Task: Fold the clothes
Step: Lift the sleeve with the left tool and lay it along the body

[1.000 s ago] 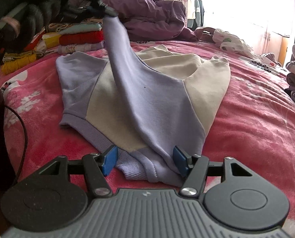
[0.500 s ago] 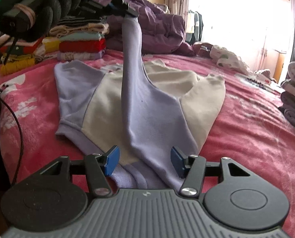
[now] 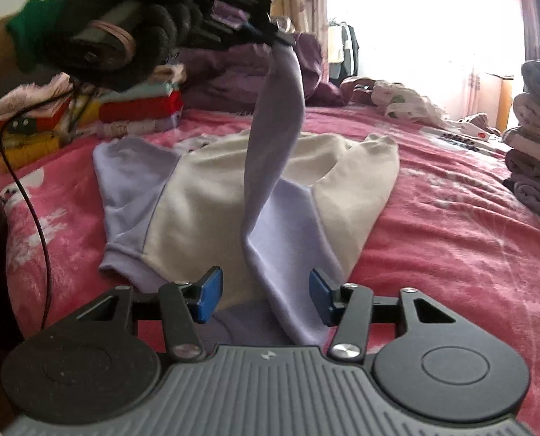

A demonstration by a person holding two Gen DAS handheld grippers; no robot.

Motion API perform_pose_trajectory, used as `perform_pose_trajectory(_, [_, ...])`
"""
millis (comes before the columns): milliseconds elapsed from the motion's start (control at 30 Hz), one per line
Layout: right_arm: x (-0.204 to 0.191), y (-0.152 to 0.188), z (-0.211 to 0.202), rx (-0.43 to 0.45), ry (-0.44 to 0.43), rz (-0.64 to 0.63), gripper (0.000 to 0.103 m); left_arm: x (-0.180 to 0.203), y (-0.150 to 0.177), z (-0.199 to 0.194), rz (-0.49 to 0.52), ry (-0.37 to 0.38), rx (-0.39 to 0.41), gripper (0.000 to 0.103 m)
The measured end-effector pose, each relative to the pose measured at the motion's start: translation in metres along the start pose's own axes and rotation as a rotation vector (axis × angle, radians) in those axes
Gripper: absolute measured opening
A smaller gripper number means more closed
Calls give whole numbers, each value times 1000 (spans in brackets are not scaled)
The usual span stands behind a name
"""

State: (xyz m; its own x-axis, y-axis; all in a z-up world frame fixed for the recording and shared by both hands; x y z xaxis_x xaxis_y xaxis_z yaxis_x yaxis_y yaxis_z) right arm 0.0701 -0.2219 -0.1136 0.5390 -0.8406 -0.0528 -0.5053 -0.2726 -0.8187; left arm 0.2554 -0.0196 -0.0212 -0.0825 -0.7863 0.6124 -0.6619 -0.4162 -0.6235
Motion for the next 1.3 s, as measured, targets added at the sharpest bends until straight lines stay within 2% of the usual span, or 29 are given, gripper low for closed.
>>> perform_pose_trajectory(33, [2,0,-1,5,-2,8,51,2,-1,6,2,3,-4,2])
perform_pose_trajectory(100, [5,1,-2,4,-5,22,40,6,-2,19,9,7,-15,2])
perform_pose_trajectory(267, [14,7,4,-33,-46,97,28,12,-2,52,48,-11,-45,2])
perform_pose_trajectory(600, [37,13,13,-39,-135,304,27,11,6,98,118,-77,-88,2])
perform_pose_trajectory(900, [38,13,20,-46,-148,307,27,4,13,126,161,-134,-118,2])
perform_pose_trajectory(967, [38,13,21,-48,-149,306,27,5,12,132,160,-125,-120,2])
perform_pose_trajectory(1000, [38,13,21,-49,-149,307,27,7,12,136,166,-87,-121,2])
perform_pose_trajectory(1067, [39,13,22,-50,-151,311,27,8,11,140,157,-19,-132,20])
perform_pose_trajectory(1100, [39,13,23,-51,-151,312,27,7,11,139,156,0,-131,21])
perform_pose_trajectory(1300, [39,12,24,-53,-153,318,27,3,23,125,243,-41,-127,21])
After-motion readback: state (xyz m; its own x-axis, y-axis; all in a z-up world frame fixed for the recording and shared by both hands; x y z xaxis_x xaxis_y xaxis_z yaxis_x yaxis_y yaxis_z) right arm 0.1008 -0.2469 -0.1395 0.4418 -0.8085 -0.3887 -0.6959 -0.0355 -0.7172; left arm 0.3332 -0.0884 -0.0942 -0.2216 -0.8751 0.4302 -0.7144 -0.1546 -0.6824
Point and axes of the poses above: each gripper's, at about its wrist camera, not at the fingertips, and z roughly the way its jaws point, x to its right, y to its underside, the point moved 4 cm from there along z, roughly the way its jaws point, and after that the axes turned 6 degrees about -x, right-handed, at the moved point
